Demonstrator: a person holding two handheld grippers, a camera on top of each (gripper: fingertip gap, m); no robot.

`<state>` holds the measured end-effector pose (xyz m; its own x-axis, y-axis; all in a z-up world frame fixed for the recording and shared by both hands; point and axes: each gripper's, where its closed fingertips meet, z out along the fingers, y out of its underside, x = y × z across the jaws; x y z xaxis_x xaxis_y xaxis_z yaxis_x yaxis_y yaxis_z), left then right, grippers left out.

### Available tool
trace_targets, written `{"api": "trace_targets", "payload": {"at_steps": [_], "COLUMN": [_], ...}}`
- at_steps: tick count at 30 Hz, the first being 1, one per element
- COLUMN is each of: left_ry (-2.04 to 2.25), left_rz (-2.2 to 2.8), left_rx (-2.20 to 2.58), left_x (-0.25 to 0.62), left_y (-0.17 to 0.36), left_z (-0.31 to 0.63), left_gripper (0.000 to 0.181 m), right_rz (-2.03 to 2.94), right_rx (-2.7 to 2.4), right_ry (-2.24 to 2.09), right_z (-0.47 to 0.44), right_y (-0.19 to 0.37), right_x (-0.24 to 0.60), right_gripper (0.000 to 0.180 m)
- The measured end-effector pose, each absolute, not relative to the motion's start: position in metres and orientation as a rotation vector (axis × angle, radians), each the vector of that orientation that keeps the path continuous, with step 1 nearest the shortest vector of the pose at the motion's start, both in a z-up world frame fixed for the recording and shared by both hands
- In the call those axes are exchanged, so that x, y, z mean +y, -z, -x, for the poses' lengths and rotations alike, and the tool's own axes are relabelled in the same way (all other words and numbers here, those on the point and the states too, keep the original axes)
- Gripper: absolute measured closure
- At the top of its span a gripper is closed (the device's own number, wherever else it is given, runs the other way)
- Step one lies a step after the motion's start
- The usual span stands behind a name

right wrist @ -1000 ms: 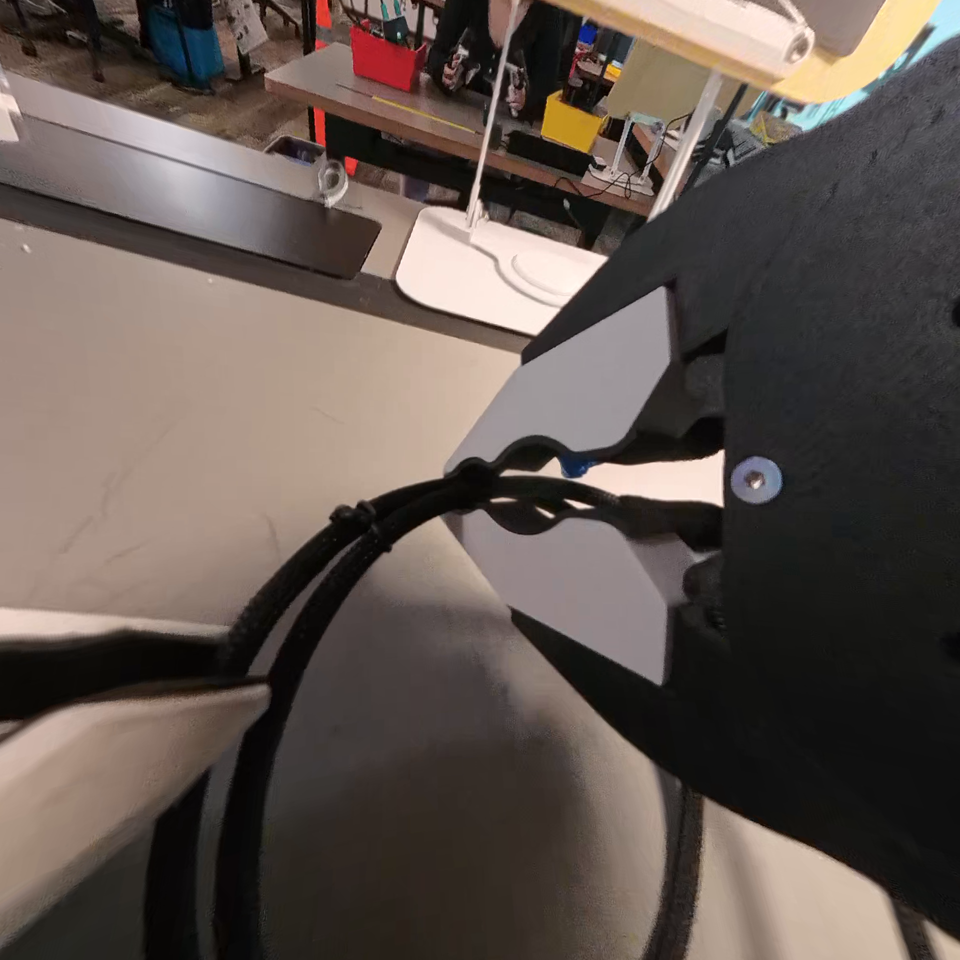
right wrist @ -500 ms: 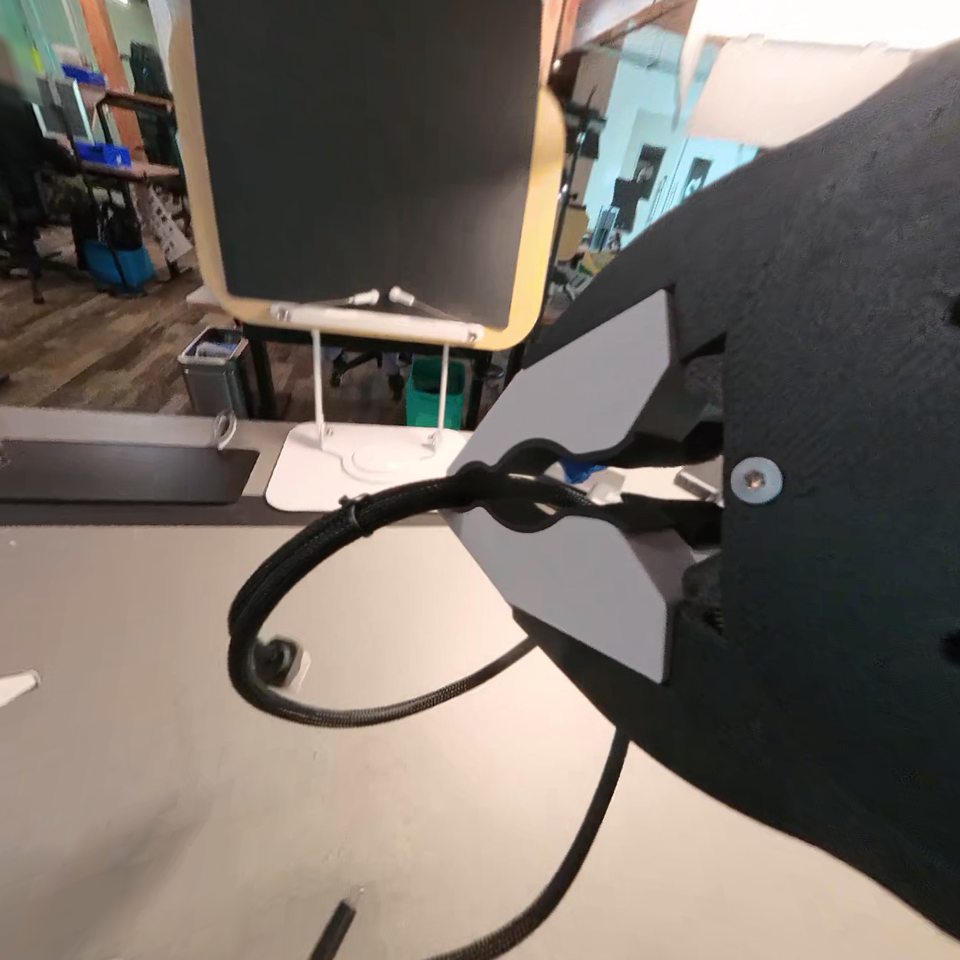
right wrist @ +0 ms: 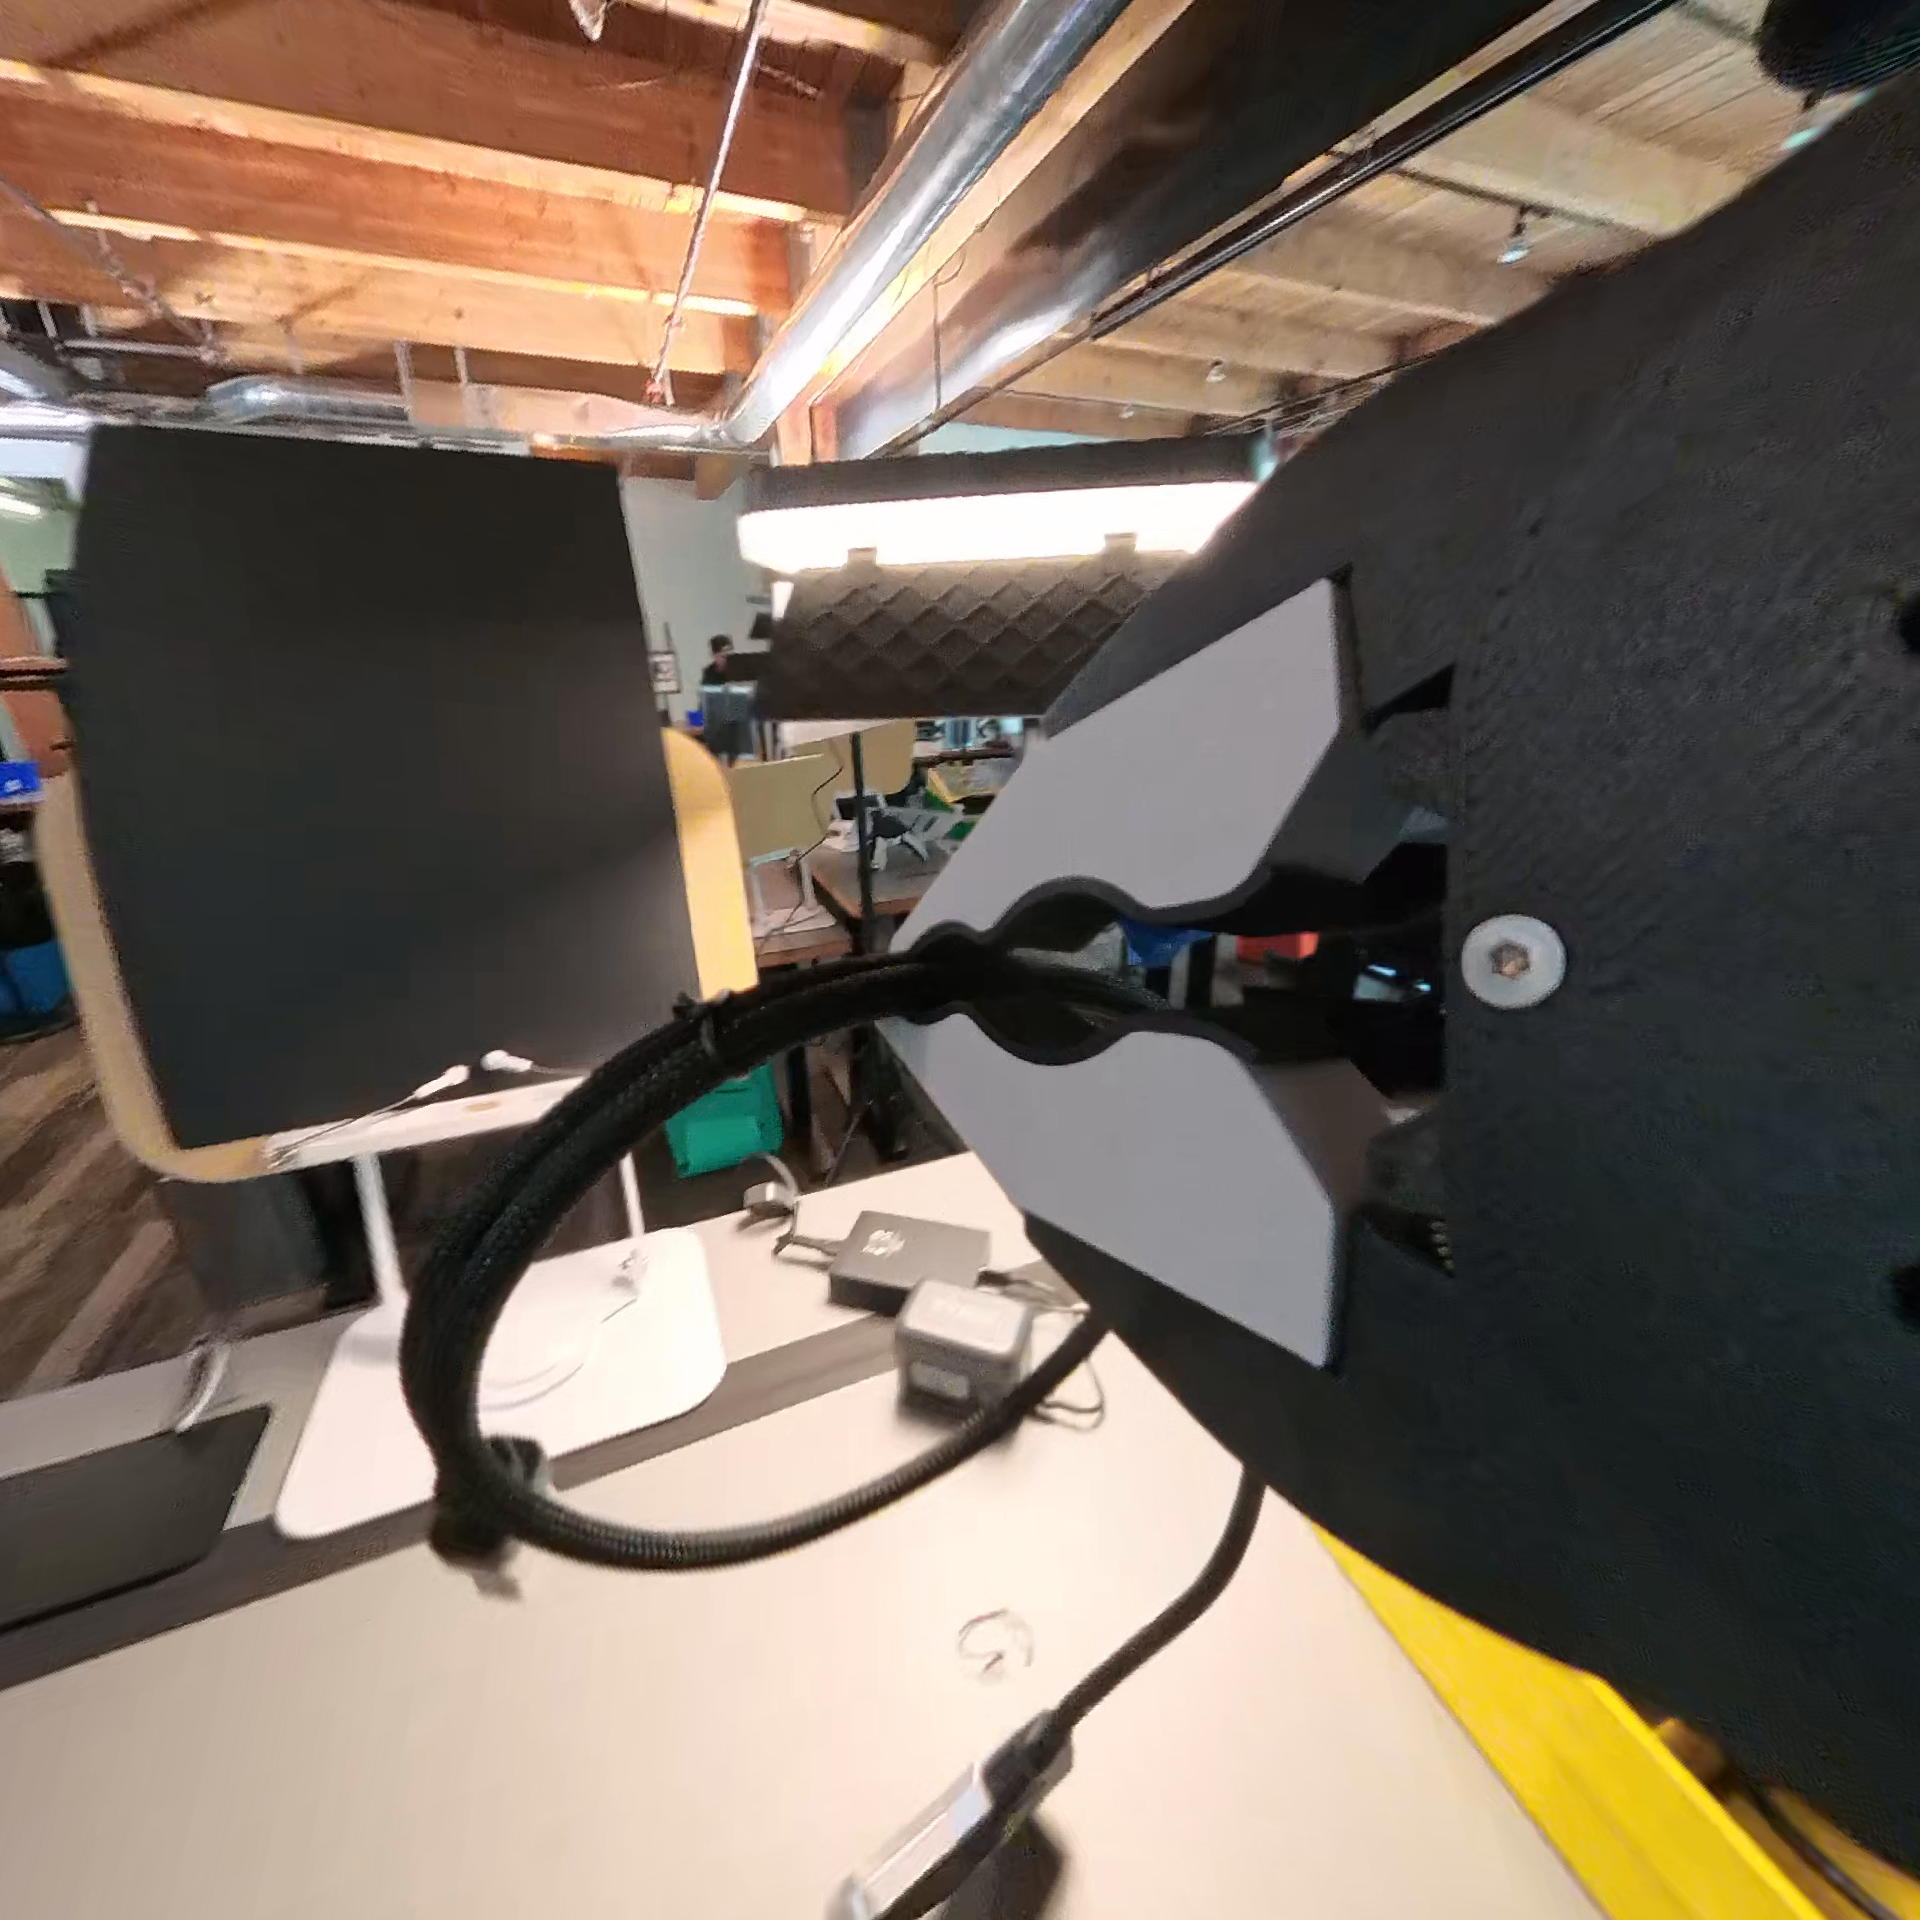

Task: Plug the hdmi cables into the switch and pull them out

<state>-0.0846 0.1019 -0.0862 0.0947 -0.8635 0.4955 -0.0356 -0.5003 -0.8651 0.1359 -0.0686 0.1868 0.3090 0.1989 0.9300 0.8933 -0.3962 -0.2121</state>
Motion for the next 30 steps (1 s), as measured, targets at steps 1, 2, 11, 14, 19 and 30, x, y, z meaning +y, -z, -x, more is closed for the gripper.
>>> {"api": "trace_targets", "payload": {"at_steps": [1,2,11,14,19,30], "left_ry": [1.483,1.481,1.478,1.468,1.453,1.437], "left_rz": [1.669,1.67,1.677,1.675,1.674,1.666], "left_rx": [0.902,0.906,0.923,0.938,0.968,1.001], "left_x": [0.101,0.101,0.099,0.097,0.093,0.089], "left_y": [0.087,0.087,0.089,0.089,0.091,0.092], "left_z": [0.084,0.084,0.082,0.081,0.079,0.077], "left_gripper": [0.18,0.18,0.18,0.18,0.18,0.18], "right_rz": [1.814,1.84,2.356,2.525,2.578,2.549], "right_rx": [-0.967,-0.967,-1.11,-1.127,-1.108,-1.387], "right_ry": [1.134,1.126,0.907,0.798,0.634,1.125], "right_z": [-0.144,-0.151,-0.187,-0.187,-0.161,-0.217], "right_y": [-0.187,-0.183,-0.041,0.015,0.064,0.098], "right_x": [-0.073,-0.078,-0.149,-0.177,-0.185,-0.171], "right_gripper": [0.179,0.179,0.178,0.177,0.175,0.156]}}
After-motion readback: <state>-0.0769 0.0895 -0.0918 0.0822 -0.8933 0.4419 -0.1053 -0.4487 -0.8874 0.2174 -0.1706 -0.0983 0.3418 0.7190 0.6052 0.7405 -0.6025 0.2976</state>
